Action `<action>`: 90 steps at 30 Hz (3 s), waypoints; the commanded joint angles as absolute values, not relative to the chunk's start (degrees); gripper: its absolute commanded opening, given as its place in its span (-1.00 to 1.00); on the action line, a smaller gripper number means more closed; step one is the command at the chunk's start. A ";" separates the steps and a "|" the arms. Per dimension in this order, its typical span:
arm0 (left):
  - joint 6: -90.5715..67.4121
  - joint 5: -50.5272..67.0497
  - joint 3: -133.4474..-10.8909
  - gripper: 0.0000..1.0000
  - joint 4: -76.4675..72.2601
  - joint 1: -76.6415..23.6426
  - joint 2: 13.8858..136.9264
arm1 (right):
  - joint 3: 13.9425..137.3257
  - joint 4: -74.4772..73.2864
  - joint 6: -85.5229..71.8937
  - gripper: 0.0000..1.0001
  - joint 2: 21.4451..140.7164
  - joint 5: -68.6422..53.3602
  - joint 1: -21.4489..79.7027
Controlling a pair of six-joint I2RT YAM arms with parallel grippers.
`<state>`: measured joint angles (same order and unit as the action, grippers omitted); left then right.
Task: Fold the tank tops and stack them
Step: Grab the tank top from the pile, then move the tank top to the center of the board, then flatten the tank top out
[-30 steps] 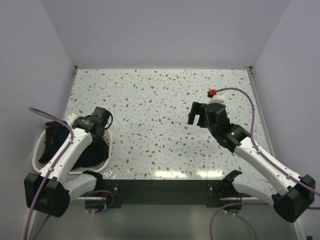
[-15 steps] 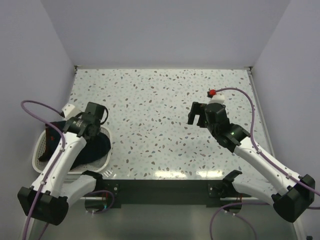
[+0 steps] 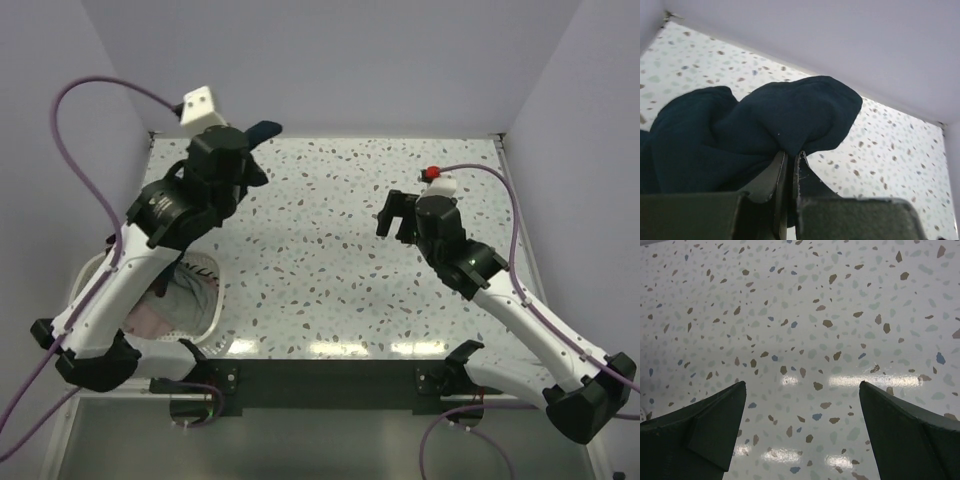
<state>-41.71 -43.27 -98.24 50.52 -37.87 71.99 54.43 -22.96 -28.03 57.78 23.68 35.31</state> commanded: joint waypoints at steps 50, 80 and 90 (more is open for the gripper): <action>-58.12 -25.05 -70.20 -0.72 23.29 -24.35 113.36 | 60.47 -3.87 -38.58 0.93 98.78 11.08 28.04; -31.90 -14.42 -78.58 0.22 12.31 -31.11 101.97 | 69.17 -2.37 -46.49 0.58 108.53 6.86 21.97; -33.57 -11.60 -67.43 0.21 11.25 -31.55 91.59 | 72.68 -0.88 -49.92 -0.37 115.22 7.39 22.15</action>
<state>-32.97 -13.10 -69.17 14.66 -31.55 98.04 70.15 -2.22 -47.99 113.21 7.86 21.89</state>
